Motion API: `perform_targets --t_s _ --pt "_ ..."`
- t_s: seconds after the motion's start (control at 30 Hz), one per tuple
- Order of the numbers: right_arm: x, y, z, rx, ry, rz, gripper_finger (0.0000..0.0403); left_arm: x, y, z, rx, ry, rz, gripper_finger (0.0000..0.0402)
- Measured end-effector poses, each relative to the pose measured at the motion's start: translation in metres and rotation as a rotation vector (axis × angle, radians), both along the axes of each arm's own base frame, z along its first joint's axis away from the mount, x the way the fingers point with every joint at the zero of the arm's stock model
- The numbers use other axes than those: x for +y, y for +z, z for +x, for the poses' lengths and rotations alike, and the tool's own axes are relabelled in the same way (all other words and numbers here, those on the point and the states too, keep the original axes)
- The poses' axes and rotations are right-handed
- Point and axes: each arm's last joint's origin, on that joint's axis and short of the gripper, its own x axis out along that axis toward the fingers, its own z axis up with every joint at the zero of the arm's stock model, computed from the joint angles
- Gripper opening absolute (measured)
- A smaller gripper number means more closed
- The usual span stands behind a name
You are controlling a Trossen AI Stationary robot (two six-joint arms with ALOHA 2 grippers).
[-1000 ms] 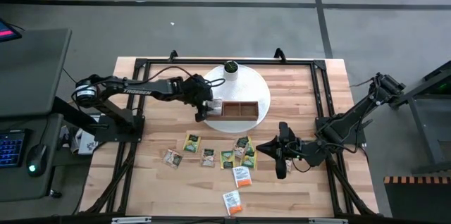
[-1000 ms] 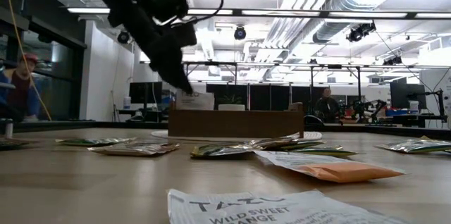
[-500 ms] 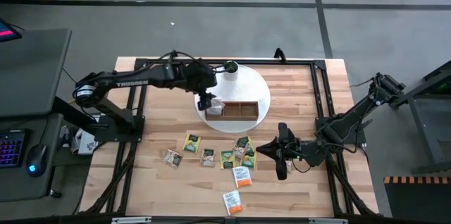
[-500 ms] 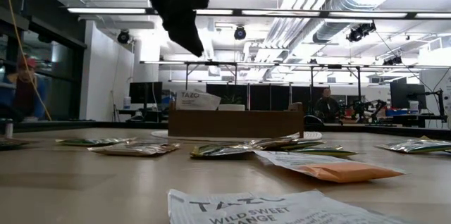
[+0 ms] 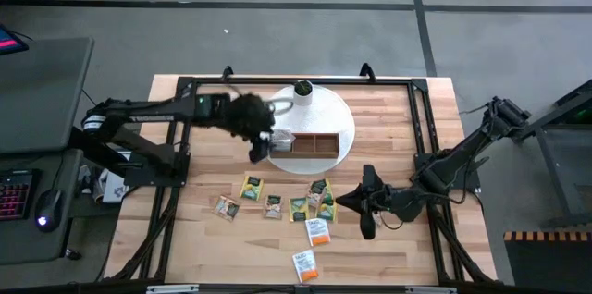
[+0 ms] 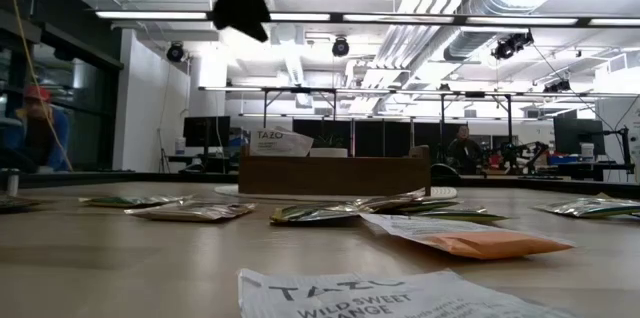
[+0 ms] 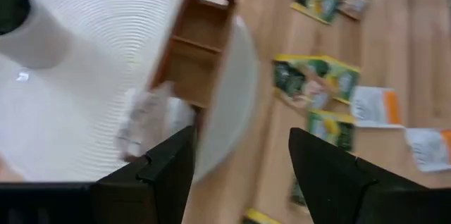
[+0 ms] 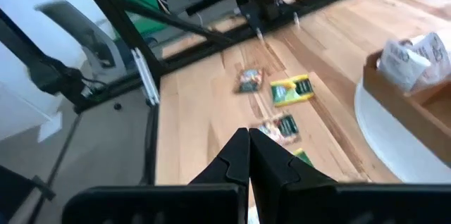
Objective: Pick & Place Tea
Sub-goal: Put the white tea bag into the left section of the wooden organizer
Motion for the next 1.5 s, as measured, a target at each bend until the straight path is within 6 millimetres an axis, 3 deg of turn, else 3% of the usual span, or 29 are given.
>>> perform_targets --t_s 0.23,0.33,0.6,0.83,1.13,1.5 --pt "0.017 -0.036 0.02 0.091 0.01 0.018 0.0 -0.065 -0.023 0.007 -0.109 0.002 -0.062 0.0225" --pt "0.024 -0.052 0.028 0.119 0.013 0.026 0.0 -0.09 -0.044 0.012 -0.163 0.025 -0.114 0.0225" --pt "0.036 -0.093 0.041 0.235 0.029 0.05 0.0 -0.134 -0.094 0.018 -0.233 0.076 -0.268 0.0225" --pt "0.049 -0.111 0.054 0.333 0.081 0.046 0.0 -0.158 -0.121 0.035 -0.248 0.059 -0.34 0.0225" --pt "0.064 -0.14 0.064 0.436 0.095 0.051 0.0 -0.171 -0.154 0.054 -0.244 0.068 -0.475 0.0225" --pt "0.066 -0.146 0.062 0.462 0.079 0.048 0.0 -0.174 -0.171 0.059 -0.226 0.095 -0.506 0.0225"
